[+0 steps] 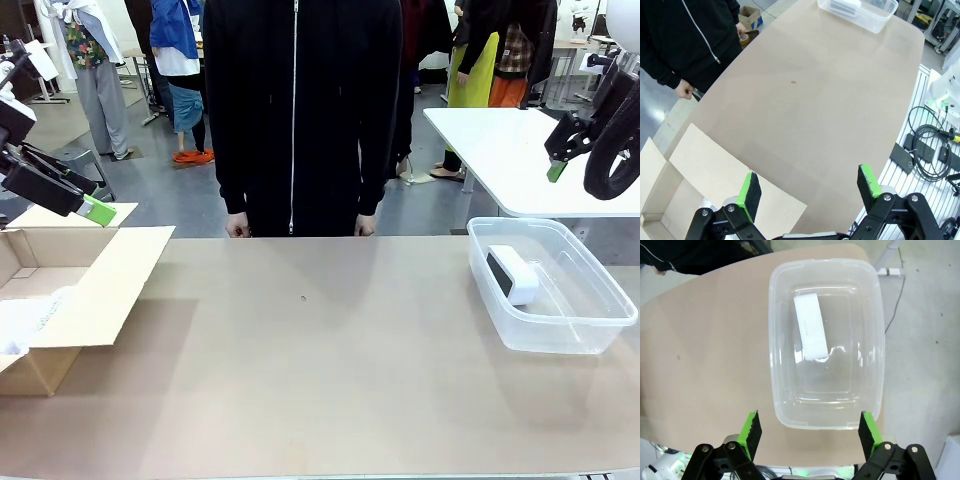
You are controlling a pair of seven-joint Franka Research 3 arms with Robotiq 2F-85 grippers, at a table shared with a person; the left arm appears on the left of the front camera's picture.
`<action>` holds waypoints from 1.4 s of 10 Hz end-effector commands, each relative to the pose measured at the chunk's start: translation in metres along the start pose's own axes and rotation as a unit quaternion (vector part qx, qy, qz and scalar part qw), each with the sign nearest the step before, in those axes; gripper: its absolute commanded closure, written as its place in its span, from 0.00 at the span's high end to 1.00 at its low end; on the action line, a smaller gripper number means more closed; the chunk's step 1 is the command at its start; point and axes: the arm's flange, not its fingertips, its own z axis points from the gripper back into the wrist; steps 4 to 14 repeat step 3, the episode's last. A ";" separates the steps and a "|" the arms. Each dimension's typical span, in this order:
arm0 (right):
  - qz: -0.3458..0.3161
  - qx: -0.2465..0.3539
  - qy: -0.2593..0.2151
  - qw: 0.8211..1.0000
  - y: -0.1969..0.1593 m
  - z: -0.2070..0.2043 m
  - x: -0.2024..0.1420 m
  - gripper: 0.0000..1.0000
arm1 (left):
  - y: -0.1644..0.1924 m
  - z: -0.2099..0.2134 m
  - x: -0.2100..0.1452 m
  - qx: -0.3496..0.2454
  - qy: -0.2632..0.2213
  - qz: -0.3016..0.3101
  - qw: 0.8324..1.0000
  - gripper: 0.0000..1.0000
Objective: Separate and place wrapped and unwrapped clocks.
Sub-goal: If the picked Digital clock is wrapped, place it in the Package Box ; if not, place it in the Organizing box.
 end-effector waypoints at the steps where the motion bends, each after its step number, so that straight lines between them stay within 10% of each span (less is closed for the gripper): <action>1: -0.003 0.005 0.001 1.000 0.001 0.000 0.000 1.00 | -0.002 -0.001 0.000 0.008 0.001 0.005 1.000 1.00; 14: -0.003 0.005 0.001 1.000 0.001 0.000 0.000 1.00 | -0.002 -0.001 0.000 0.008 0.001 0.005 1.000 1.00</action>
